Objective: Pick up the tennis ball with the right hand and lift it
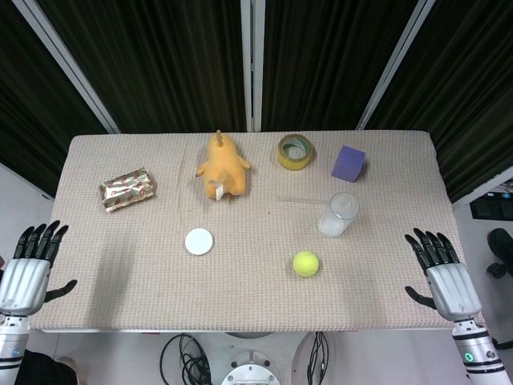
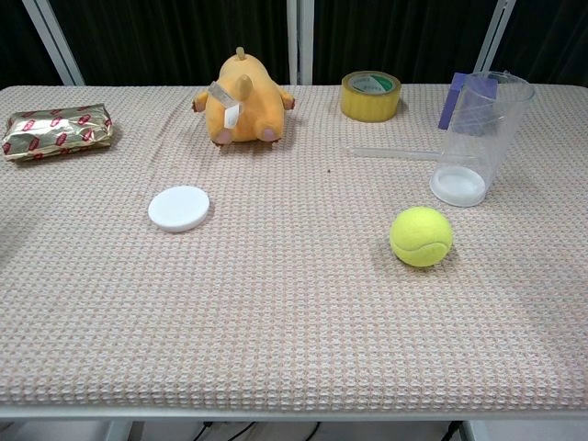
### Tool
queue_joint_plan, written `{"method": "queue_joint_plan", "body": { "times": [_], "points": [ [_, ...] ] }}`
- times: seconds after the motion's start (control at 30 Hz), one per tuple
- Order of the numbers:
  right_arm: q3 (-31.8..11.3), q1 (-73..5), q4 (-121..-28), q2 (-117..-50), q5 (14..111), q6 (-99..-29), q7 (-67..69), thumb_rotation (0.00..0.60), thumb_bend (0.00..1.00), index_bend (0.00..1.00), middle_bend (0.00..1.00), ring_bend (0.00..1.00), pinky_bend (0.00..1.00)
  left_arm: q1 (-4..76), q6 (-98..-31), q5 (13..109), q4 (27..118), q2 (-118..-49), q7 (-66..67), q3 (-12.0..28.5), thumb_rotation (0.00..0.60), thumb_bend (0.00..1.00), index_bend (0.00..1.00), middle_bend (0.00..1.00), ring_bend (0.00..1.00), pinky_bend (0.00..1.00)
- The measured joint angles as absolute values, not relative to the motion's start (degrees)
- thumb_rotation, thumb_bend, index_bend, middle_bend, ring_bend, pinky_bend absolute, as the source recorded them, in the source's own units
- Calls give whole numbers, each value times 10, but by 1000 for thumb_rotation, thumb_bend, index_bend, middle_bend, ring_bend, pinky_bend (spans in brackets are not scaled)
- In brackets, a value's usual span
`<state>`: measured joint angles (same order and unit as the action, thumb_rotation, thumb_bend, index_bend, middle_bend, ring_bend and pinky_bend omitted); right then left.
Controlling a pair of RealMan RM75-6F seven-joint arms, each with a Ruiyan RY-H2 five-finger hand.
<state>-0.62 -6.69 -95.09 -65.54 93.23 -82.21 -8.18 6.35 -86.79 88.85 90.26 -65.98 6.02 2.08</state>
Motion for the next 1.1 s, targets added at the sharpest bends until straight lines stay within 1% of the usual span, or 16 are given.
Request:
{"method": "queue_joint_plan", "body": {
  "times": [0.2,0.33,0.4,0.53,0.67,0.73,0.83,1.1],
  "points": [
    [3,-99,-992,-659,962,-769,-149,600,84,0,0,0,0,62,-873,901,902,-661,52,15,600,82,17,0,0,0],
    [2,-131,-1018,-667,964,-711,-195,600,105,0,0,0,0,59,-877,906,903,-661,53,12,600,83,18,0,0,0],
    [-3,-147,-1023,-676,953,-682,-214,600,119,0,0,0,0,57,-881,907,904,-661,52,11,600,82,17,0,0,0],
    [-19,-185,-1018,-716,905,-617,-247,600,127,0,0,0,0,53,-884,909,904,-658,51,8,600,83,17,0,0,0],
    [-32,-219,-1003,-758,864,-574,-263,600,131,0,0,0,6,52,-883,908,904,-656,54,7,600,82,17,0,0,0],
    [-38,-234,-993,-778,854,-563,-263,600,135,0,0,0,35,53,-880,907,905,-656,57,8,600,83,17,0,0,0],
    [-43,-253,-978,-802,843,-545,-260,600,139,0,0,0,103,54,-879,907,905,-657,64,8,600,83,18,0,0,0],
    [-47,-282,-949,-834,798,-518,-286,600,172,0,0,0,259,53,-884,905,909,-656,60,12,600,82,18,0,0,0]
  ]
}}
